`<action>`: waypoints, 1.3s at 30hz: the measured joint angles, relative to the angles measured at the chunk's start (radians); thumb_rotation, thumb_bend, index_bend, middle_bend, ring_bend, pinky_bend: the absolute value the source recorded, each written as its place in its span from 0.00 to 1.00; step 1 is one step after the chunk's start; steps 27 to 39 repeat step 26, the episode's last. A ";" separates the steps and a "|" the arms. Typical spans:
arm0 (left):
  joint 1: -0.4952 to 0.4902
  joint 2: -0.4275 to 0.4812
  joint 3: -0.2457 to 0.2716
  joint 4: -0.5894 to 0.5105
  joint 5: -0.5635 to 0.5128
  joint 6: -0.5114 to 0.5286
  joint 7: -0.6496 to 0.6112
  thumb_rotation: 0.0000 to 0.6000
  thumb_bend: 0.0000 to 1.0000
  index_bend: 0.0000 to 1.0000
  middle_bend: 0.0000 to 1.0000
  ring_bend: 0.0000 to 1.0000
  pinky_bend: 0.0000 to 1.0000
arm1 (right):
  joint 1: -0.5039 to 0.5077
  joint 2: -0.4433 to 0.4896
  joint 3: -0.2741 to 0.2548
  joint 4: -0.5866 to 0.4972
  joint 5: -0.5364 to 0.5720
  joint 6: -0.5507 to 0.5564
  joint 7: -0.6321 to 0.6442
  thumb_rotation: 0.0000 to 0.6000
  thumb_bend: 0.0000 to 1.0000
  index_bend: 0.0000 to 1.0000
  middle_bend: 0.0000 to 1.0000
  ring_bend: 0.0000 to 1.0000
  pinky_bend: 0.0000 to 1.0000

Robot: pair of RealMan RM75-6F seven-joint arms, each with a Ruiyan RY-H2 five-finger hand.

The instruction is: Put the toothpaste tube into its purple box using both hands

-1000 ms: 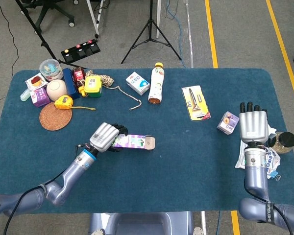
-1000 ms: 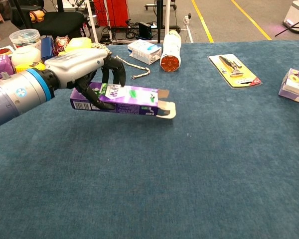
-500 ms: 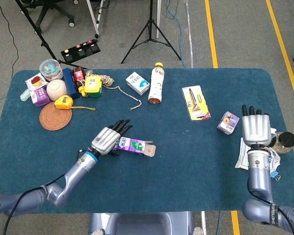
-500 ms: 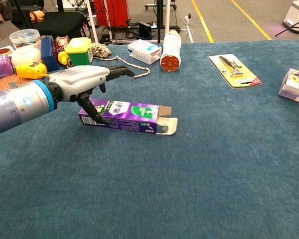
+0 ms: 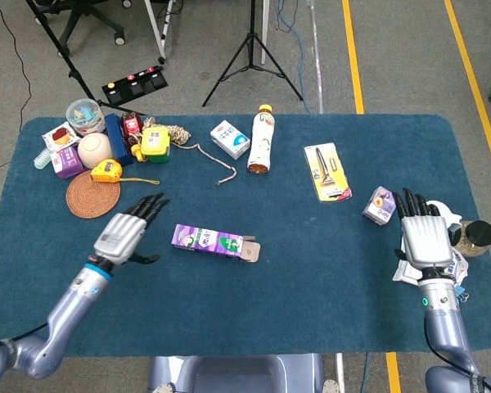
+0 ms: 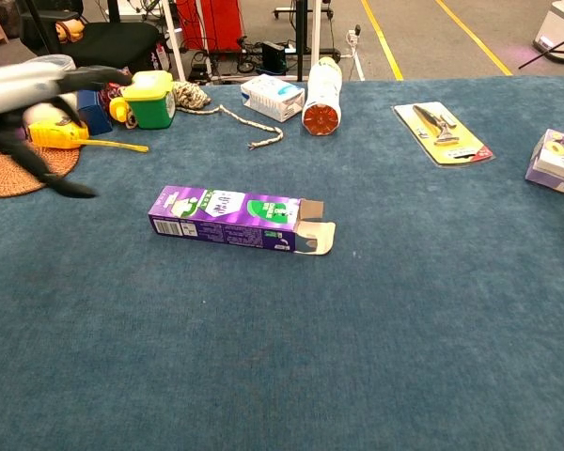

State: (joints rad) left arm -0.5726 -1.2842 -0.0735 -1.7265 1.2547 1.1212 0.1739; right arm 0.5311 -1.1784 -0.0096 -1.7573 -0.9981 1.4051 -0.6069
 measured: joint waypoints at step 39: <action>0.435 0.219 0.205 -0.076 0.271 0.446 -0.170 1.00 0.06 0.00 0.00 0.00 0.22 | -0.274 -0.046 -0.028 0.102 -0.446 0.249 0.387 1.00 0.00 0.00 0.01 0.07 0.15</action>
